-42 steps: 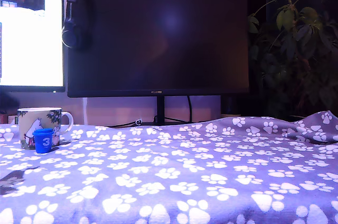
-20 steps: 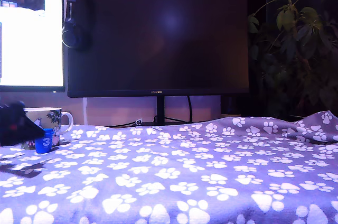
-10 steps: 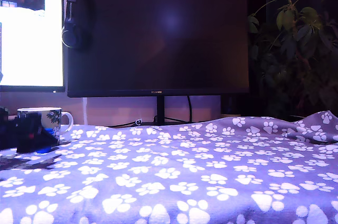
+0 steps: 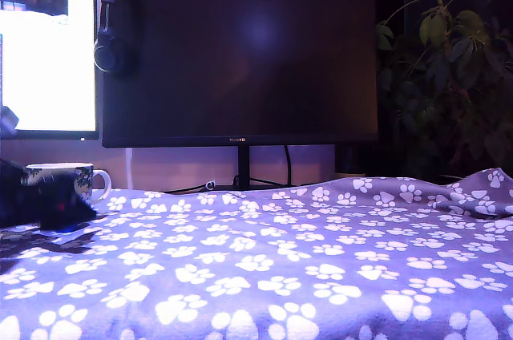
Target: Pick up the coffee capsules on the table and drop them inside the coffee cup
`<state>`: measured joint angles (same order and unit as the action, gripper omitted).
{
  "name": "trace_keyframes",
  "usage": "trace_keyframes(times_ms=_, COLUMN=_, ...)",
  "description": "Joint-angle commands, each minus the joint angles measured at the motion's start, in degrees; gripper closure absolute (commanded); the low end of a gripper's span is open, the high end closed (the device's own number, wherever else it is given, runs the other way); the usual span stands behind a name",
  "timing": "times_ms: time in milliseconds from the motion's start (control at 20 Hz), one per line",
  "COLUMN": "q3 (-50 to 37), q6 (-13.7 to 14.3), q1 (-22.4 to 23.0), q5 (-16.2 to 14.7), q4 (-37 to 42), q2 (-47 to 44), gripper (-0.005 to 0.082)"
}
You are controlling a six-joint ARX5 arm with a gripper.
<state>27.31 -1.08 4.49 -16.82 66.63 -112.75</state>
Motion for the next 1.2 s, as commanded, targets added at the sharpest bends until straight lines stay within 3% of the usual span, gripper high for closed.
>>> trace_keyframes(times_ms=0, q3=0.61, q6=-0.22, q1=0.20, q5=-0.07, q4=0.42, q2=-0.90, gripper=0.0149)
trace_keyframes(times_ms=250, q3=0.79, q6=-0.22, q1=0.20, q5=-0.07, q4=0.11, q2=-1.03, gripper=0.0181)
trace_keyframes(times_ms=450, q3=1.29, q6=-0.11, q1=0.20, q5=-0.07, q4=-1.05, q2=-1.03, gripper=0.0470)
trace_keyframes(times_ms=600, q3=1.33, q6=0.00, q1=0.20, q5=-0.07, q4=-1.03, q2=-1.03, gripper=0.0586)
trace_keyframes(times_ms=800, q3=1.33, q6=0.00, q1=0.20, q5=-0.04, q4=-0.61, q2=-1.03, gripper=0.0658)
trace_keyframes(times_ms=1000, q3=1.33, q6=-0.02, q1=0.20, q5=-0.13, q4=0.76, q2=-1.03, gripper=0.0677)
trace_keyframes(times_ms=1150, q3=1.33, q6=-0.22, q1=0.20, q5=-2.62, q4=1.33, q2=-0.81, gripper=0.0677)
